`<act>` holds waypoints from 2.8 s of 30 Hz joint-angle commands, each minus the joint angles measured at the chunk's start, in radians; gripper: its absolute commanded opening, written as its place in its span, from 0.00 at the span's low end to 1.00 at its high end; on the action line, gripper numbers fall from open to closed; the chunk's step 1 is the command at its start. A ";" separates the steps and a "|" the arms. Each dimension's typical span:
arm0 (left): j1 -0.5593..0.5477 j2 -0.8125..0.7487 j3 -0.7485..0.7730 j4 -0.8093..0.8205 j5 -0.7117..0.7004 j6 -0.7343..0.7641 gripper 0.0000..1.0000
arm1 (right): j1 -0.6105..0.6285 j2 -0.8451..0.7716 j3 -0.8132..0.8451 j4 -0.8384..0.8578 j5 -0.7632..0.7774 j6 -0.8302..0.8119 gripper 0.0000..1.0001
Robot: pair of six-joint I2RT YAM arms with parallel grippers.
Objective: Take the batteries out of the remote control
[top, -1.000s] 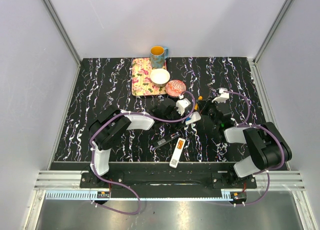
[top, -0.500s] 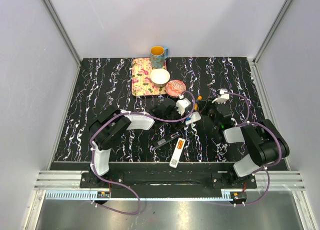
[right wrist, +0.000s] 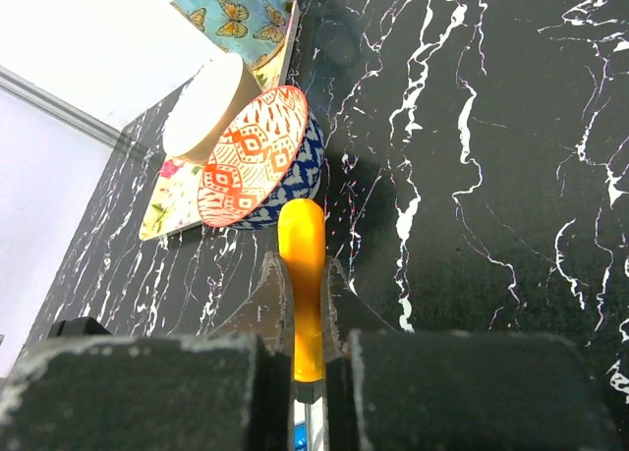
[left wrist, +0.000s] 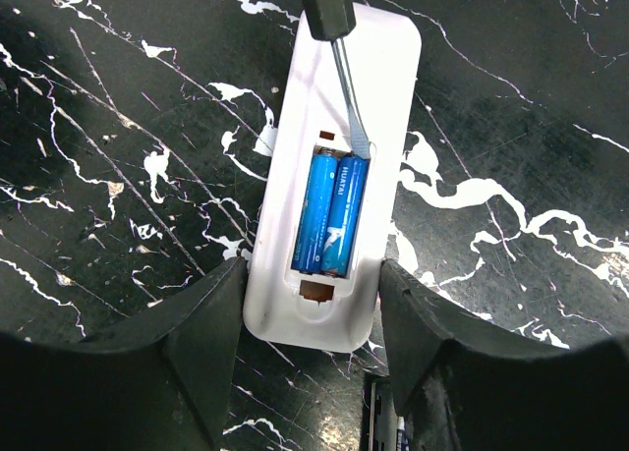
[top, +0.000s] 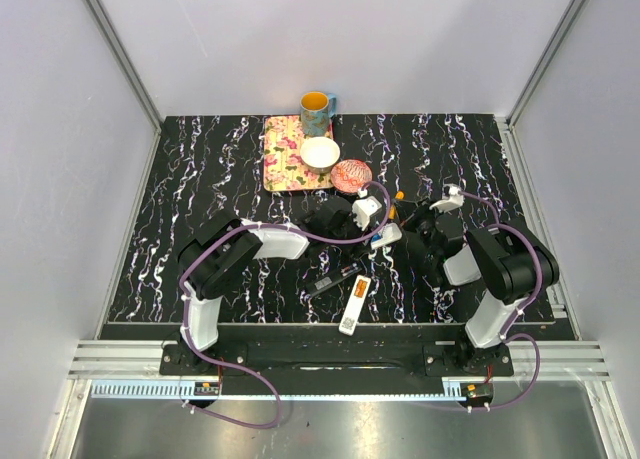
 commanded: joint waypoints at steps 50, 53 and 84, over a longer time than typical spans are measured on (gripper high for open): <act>0.083 -0.425 -0.275 0.005 0.097 -0.155 0.98 | 0.070 -0.289 0.111 -0.413 -0.043 -0.249 0.00; 0.127 -0.445 -0.335 0.057 0.157 -0.190 0.98 | 0.084 -0.305 0.119 -0.446 -0.023 -0.292 0.00; 0.218 -0.433 -0.413 0.209 0.366 -0.299 0.92 | 0.196 -0.141 0.215 -0.390 0.006 -0.367 0.00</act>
